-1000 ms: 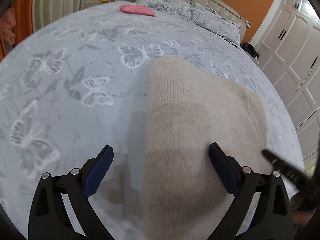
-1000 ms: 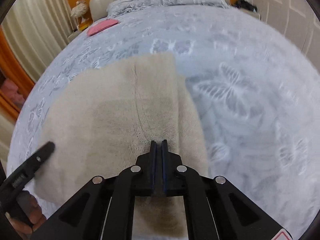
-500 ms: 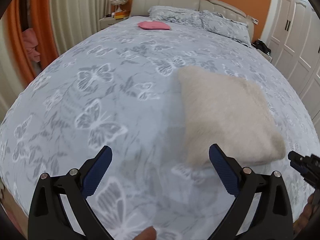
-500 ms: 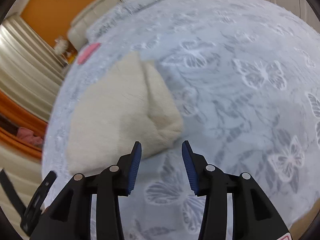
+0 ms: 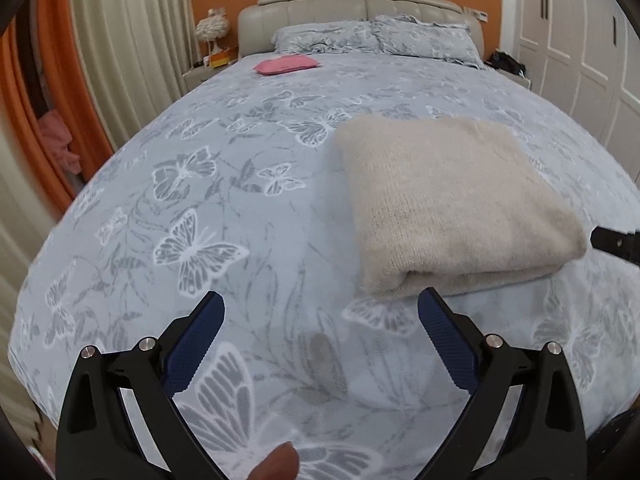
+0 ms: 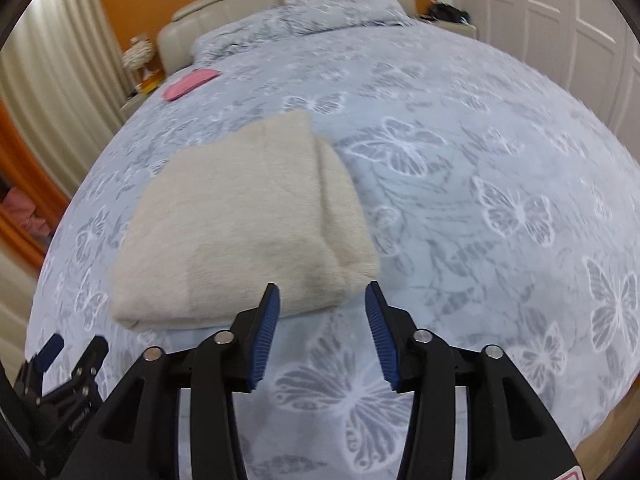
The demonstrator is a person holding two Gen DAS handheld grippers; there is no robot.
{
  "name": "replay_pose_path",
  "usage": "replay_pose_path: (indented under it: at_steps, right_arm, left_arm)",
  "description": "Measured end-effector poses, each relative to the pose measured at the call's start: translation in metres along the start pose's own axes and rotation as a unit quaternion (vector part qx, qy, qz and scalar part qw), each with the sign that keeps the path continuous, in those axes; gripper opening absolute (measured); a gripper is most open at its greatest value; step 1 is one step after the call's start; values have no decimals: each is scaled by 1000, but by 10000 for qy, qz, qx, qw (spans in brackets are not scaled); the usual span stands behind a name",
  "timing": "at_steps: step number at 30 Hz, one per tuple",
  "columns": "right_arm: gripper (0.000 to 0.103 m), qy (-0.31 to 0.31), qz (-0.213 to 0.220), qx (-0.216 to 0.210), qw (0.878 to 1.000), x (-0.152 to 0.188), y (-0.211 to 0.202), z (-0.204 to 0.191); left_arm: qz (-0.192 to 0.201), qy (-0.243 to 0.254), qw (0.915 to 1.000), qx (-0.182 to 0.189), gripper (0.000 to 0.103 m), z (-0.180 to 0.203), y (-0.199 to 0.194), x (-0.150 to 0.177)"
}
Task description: Fold small clothes
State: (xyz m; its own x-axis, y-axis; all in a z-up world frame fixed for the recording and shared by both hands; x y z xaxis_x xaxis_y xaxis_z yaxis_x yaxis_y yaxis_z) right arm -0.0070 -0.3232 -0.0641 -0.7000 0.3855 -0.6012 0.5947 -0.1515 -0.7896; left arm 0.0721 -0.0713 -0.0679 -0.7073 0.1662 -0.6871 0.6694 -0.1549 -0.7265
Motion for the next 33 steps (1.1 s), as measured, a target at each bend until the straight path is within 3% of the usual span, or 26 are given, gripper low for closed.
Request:
replay_pose_path:
  at_steps: [8,16,33]
  right_arm:
    - [53,-397,-19,-3,9992,7,-7,-16]
    - [53,-884,31,326,9955,15,-11,-32]
    - [53,-812,7,382,9960,18,-11,-30]
  left_arm:
    - [27,51,9999,-122,95,3,-3,5]
    - [-8,106,9999,-131,95,6,-3,8]
    - [-8,73,9999,-118,95,6,-5,10]
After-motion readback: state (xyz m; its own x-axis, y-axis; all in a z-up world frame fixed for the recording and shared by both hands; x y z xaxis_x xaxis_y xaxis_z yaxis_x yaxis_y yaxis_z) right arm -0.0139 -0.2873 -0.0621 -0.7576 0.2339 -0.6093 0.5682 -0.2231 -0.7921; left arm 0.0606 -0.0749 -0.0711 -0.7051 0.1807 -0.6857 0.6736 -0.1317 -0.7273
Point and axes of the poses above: each gripper's, at about its wrist camera, not at the fingertips, and y roughly the way its jaws point, z to its right, x to its underside, the point moved 3 cm from there along y, roughly the way its jaws point, and after that the axes turned 5 degrees about -y, right-handed, at the moved point
